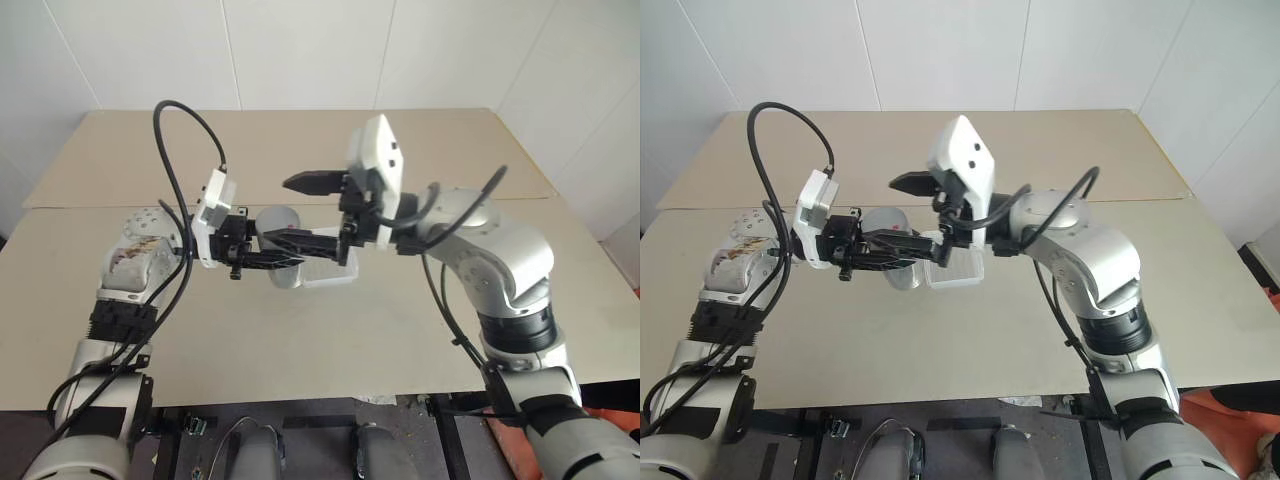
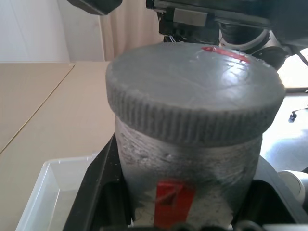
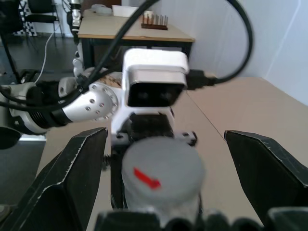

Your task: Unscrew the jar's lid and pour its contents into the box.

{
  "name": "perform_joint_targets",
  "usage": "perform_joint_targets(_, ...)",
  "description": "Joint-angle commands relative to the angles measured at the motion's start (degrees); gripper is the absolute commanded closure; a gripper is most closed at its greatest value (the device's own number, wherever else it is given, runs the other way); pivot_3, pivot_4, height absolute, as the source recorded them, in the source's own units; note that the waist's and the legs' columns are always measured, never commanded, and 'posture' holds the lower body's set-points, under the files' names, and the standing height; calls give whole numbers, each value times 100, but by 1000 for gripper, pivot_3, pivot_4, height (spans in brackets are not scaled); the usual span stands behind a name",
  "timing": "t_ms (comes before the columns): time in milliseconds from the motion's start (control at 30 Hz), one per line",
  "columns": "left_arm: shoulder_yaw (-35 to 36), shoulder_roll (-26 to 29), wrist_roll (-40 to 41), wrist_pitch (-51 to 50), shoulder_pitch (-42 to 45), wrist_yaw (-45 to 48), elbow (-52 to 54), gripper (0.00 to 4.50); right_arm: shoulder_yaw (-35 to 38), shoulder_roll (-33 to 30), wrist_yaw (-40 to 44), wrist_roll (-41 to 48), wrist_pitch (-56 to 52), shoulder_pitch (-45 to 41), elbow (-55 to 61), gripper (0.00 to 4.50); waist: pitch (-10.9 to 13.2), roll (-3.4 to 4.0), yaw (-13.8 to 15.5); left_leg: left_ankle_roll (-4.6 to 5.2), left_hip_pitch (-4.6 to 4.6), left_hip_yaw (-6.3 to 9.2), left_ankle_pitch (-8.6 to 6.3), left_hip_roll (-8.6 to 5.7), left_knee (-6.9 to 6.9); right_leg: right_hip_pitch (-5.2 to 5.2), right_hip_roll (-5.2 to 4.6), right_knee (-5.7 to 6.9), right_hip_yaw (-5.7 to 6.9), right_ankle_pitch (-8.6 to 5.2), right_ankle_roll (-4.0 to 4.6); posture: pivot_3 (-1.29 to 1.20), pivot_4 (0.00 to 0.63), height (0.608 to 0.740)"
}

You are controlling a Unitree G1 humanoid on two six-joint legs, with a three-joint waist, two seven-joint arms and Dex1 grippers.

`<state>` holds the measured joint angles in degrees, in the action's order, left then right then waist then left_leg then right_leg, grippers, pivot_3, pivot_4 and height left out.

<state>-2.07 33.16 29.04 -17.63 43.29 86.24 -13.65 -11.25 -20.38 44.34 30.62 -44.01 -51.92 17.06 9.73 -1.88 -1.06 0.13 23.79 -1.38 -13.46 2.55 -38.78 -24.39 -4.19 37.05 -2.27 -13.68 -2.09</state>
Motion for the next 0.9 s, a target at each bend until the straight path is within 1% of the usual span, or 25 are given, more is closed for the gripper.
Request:
perform_joint_targets(33, 45, 8, 0, 73, 145, 46, 15, 2545, -54, 152, 25, -111, 165, -253, -332, 18, 0, 0, 2, 0, 0, 0, 0, -1, -1, 0, -1, 0, 0, 0, 0, 0, 150, 740)
perform_joint_targets(267, 48, 3, 10, 83, 132, 50, 23, 2545, -202, 434, 158, -341, 332, -382, -838, 18, 0, 0, 4, 0, 1, 0, 0, -1, 0, 0, -1, 4, 1, 0, 0, 0, 150, 740)
perform_joint_targets(433, 90, 69, 39, 63, 101, 69, 70, 2545, -79, 493, 201, -413, 436, -406, -1015, 18, 0, 0, -1, 0, 1, 1, 0, 0, 0, 0, 0, 5, 1, 0, 0, 0, 150, 740)
perform_joint_targets(633, 164, 216, 102, 15, 44, 108, 154, 2545, 233, 315, 394, -355, 651, -271, -1092, 18, 0, 0, 3, 0, 1, 1, 0, 0, 0, 0, 0, 4, 1, 0, 0, 0, 150, 740)
perform_joint_targets(900, 324, 478, 276, -118, -185, 219, 409, 2545, 532, -146, 661, -295, 900, 23, -1258, 18, 0, 0, 4, 0, 1, 1, 0, 0, 0, 0, -1, 3, 1, 0, 0, 0, 150, 740)
